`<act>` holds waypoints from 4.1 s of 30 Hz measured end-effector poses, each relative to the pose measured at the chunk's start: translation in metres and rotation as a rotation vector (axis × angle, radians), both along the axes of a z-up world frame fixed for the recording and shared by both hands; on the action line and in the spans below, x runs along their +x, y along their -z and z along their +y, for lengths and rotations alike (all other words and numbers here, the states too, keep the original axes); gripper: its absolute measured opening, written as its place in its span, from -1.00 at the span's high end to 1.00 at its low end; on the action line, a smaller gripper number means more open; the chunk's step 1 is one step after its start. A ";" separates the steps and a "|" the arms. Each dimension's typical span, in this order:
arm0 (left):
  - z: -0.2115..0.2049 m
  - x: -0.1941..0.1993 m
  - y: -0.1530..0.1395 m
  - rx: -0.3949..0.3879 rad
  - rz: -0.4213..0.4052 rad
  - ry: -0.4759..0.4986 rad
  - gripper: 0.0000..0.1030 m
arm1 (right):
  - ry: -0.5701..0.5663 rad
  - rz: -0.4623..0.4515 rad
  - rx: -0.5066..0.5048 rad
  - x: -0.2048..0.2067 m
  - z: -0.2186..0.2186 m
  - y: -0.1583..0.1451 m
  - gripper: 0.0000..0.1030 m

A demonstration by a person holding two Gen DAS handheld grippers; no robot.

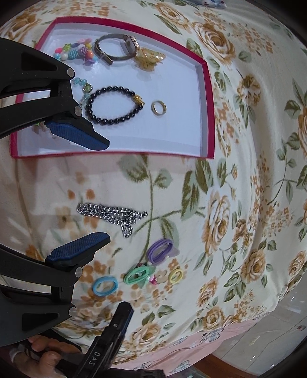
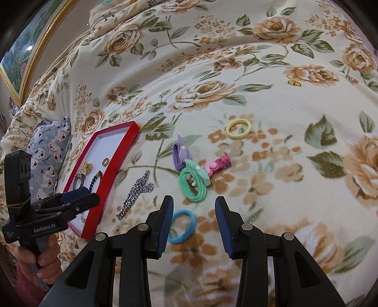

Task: Organize jewelry
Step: 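Move both open tools back to the remaining jewelry, then grasp the silver chain with the left tool while the right tool grasps the green hair tie, then carry the silver chain and green hair tie over the white box, then open both tools to drop the chain and hair tie into the box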

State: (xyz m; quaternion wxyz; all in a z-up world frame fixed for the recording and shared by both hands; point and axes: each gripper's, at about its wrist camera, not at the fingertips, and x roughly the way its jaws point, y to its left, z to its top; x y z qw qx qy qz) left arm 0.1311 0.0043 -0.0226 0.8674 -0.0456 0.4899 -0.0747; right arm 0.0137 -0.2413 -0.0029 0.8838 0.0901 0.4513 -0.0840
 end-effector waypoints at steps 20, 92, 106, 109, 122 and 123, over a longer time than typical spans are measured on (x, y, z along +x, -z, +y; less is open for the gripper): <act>-0.039 0.047 0.056 0.066 0.105 0.070 0.13 | 0.006 0.070 -0.010 0.035 -0.012 0.033 0.34; 0.131 -0.059 -0.035 -0.092 -0.130 -0.242 0.87 | -0.410 0.115 0.050 0.088 0.188 0.060 0.85; 0.150 -0.044 0.004 -0.058 -0.054 -0.305 0.86 | -0.425 0.216 0.003 0.107 0.203 0.096 0.82; 0.153 -0.040 0.010 -0.056 -0.043 -0.310 0.85 | -0.424 0.224 -0.001 0.108 0.204 0.099 0.76; 0.158 -0.037 0.024 -0.063 -0.016 -0.331 0.85 | -0.420 0.204 0.020 0.106 0.202 0.095 0.47; 0.158 -0.037 0.024 -0.065 -0.016 -0.331 0.85 | -0.418 0.201 0.023 0.106 0.202 0.094 0.47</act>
